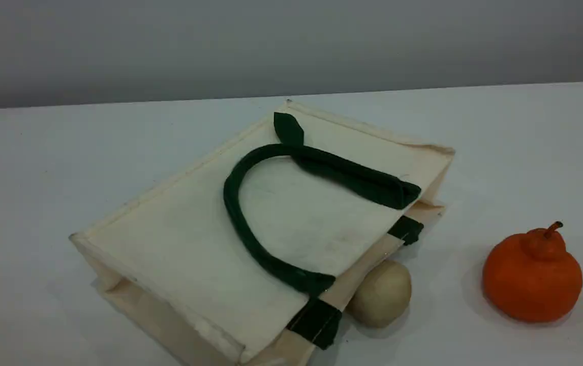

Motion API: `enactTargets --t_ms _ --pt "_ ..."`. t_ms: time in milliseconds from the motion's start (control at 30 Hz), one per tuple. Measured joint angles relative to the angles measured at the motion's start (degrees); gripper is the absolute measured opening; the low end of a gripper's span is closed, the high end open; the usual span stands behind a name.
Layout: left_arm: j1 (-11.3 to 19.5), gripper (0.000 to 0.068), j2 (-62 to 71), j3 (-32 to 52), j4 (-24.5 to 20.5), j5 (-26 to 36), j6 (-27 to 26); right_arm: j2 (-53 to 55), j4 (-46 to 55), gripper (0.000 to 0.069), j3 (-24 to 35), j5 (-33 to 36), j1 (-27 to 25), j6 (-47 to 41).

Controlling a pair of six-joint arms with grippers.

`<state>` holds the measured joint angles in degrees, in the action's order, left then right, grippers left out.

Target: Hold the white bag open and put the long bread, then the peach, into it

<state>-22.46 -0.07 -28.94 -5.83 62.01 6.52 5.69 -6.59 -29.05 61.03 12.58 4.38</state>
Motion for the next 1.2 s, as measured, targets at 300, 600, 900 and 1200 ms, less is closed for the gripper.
enactTargets --t_ms 300,600,900,1200 --pt "17.8 0.0503 0.1 0.0 0.0 -0.1 0.0 -3.8 -0.1 0.0586 0.0 0.0 -13.0 0.0" --pt "21.8 0.0503 0.1 0.0 0.0 -0.1 -0.1 -5.8 -0.8 0.0586 0.0 0.0 -16.7 0.0" --pt "20.7 0.0503 0.1 0.0 -0.1 -0.2 -0.1 -5.7 -1.0 0.0586 0.0 0.0 -17.1 0.0" --pt "20.0 0.0503 0.1 0.0 -0.1 -0.2 -0.1 -5.7 -1.0 0.0586 0.0 0.0 -17.1 0.0"
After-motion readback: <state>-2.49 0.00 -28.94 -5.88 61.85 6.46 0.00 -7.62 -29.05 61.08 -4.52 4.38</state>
